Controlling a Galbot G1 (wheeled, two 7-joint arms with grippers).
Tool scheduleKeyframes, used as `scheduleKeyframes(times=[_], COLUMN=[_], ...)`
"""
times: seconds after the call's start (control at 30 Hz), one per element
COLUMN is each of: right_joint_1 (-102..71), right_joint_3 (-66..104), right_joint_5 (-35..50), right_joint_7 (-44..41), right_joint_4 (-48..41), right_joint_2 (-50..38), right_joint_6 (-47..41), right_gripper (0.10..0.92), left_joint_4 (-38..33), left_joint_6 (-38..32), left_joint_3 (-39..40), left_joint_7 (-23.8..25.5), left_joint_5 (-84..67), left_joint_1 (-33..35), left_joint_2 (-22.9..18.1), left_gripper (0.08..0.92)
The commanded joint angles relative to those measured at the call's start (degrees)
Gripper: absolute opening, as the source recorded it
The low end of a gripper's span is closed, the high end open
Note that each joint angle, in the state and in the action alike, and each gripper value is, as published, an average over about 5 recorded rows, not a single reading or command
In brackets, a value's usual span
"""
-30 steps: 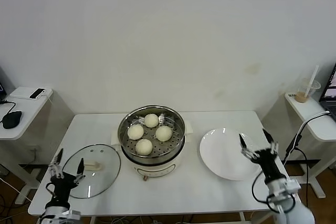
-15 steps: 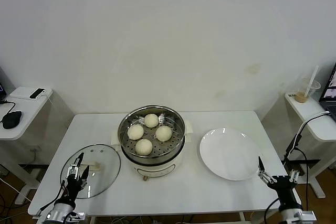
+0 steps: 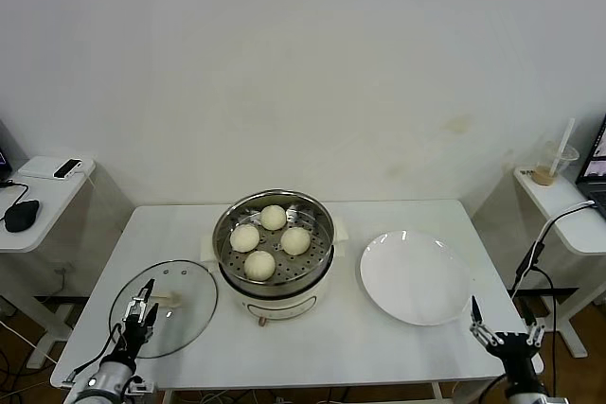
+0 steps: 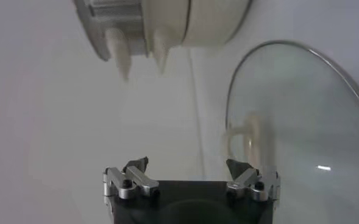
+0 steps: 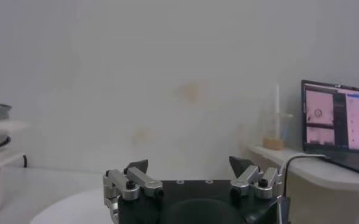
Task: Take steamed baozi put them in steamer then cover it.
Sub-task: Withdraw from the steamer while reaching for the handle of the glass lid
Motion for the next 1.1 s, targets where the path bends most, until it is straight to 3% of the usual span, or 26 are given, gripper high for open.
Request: scheduleKeyframes(times=[0.03, 0.67, 1.1], right_joint_1=[-1.3, -2.6, -2.2], right_joint_3=[0.8, 0.4, -0.6], right_joint_5=[-0.5, -1.5, -1.5], right_joint_7=[0.0, 0.0, -0.1], right_joint_4=[0.0, 0.3, 0.1], right_joint_2=[1.2, 2.2, 1.8], right_joint_6=[0.3, 1.2, 1.0], right_gripper=[0.823, 0.823, 0.823], left_joint_4=[5.3, 11.5, 12.0], left_joint_6=[0.2, -0.9, -2.4], left_joint_3=[1.7, 3.2, 2.8], left_joint_7=[0.2, -0.5, -1.2], left_joint_5=[1.7, 0.3, -0.2], left_joint_1=[-5.6, -10.3, -10.0], left_joint_2=[0.8, 1.3, 0.5], left_gripper=[0.823, 0.814, 0.472])
